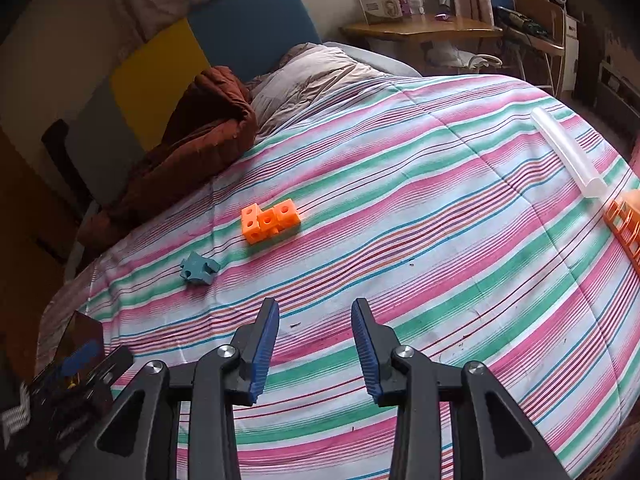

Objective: Organize rigid objects
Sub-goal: 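Grasp the teal R puzzle piece with left while right grasps the orange cube block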

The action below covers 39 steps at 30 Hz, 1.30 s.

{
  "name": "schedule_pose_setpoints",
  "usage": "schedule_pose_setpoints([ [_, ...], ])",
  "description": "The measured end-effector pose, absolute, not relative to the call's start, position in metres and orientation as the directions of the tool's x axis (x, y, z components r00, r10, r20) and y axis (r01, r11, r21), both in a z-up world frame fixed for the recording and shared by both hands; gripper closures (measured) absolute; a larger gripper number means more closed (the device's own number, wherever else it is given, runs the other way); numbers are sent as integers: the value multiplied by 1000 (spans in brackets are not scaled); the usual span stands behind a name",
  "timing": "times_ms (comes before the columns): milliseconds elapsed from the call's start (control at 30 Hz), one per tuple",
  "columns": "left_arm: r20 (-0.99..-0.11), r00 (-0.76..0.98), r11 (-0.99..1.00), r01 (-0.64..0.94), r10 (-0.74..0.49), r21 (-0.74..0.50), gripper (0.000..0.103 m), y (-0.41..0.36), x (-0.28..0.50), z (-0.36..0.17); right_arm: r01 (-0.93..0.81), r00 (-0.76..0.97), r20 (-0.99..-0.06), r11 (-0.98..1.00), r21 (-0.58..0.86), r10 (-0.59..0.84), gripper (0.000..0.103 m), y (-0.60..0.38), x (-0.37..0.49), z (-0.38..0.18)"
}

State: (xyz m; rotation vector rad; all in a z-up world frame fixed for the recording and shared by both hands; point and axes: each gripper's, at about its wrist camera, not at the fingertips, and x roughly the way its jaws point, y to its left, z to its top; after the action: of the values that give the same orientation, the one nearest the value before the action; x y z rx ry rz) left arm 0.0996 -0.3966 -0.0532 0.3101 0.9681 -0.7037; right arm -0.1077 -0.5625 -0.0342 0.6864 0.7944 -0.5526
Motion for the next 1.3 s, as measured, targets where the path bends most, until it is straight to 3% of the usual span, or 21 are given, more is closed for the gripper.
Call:
schedule_pose_setpoints([
  [467, -862, 361, 727, 687, -357, -13, 21, -492, 153, -95, 658, 606, -784, 641, 396, -137, 63, -565, -107, -36],
  [533, -879, 328, 724, 690, -348, -29, 31, -499, 159, -105, 656, 604, -786, 642, 397, -131, 63, -564, -106, -37],
  [600, -857, 377, 717, 697, -351, 12, 51, -499, 153, -106, 652, 603, -788, 648, 393, -128, 63, -563, -105, -37],
  [1067, -875, 343, 709, 706, -342, 0, 51, -420, 58, -102, 671, 574, -811, 634, 384, -116, 63, -564, -106, -47],
  [1300, -838, 374, 677, 736, -397, 7, 51, -370, 3, -104, 646, 519, -847, 701, 303, -112, 63, -546, -95, -60],
])
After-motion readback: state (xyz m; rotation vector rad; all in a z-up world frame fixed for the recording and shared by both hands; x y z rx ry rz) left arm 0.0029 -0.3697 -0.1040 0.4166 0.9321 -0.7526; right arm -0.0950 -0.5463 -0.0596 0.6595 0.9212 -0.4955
